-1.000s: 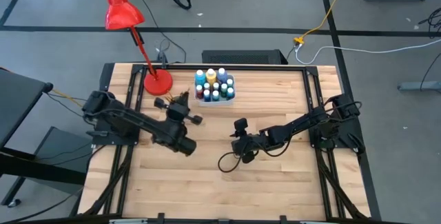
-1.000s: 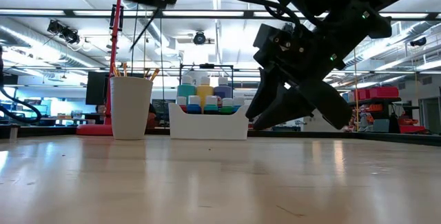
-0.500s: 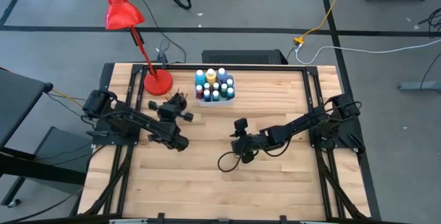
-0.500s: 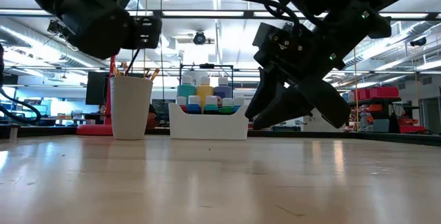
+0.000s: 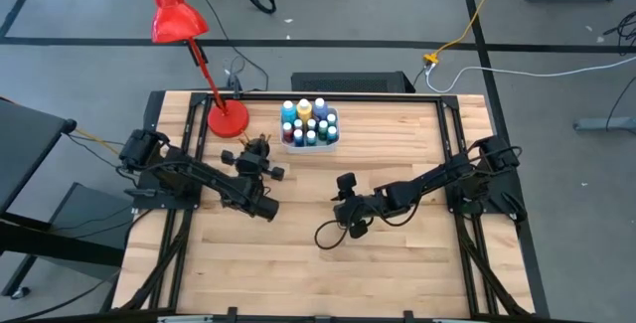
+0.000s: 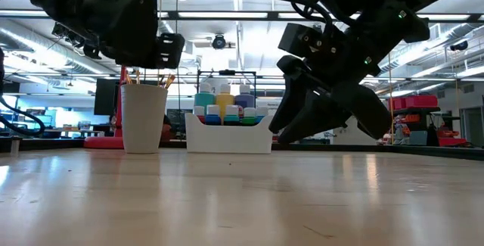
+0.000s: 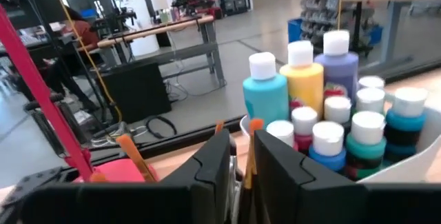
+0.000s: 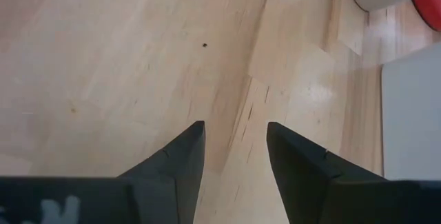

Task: Pick & Place Paint Supplies
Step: Return to Home Position

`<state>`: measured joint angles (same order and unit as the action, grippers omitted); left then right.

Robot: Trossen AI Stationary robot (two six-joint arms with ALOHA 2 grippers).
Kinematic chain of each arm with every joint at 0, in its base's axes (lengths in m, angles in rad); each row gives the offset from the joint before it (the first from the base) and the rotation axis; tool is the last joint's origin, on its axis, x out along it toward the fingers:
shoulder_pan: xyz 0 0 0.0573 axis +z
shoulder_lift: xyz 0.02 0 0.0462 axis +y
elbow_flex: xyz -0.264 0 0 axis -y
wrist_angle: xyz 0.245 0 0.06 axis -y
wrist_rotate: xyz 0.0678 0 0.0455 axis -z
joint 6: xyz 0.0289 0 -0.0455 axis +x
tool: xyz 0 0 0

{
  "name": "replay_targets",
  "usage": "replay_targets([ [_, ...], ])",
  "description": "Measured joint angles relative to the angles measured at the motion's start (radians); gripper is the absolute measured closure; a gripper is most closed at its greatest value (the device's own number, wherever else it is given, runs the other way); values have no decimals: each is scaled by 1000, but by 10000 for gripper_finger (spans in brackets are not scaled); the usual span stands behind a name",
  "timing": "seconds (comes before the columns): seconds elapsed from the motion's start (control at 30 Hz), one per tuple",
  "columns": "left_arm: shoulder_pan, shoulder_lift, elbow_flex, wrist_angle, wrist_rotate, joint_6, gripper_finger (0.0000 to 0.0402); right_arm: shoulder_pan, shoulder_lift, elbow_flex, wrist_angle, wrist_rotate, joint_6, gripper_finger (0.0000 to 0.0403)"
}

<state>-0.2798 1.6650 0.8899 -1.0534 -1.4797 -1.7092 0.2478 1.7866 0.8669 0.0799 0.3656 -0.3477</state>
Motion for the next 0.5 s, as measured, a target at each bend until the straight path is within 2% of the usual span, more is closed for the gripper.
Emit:
replay_targets([
  [0.17,-18,1,60,-21,18,54,318,0,0,0,0,0,2,239],
  [0.27,-43,1,136,-78,49,139,320,0,0,0,0,0,28,239],
  [0.37,-69,1,230,-134,116,251,326,0,0,0,1,0,53,239],
  [0.5,-94,1,367,-168,247,485,337,0,0,0,19,-4,54,242],
])
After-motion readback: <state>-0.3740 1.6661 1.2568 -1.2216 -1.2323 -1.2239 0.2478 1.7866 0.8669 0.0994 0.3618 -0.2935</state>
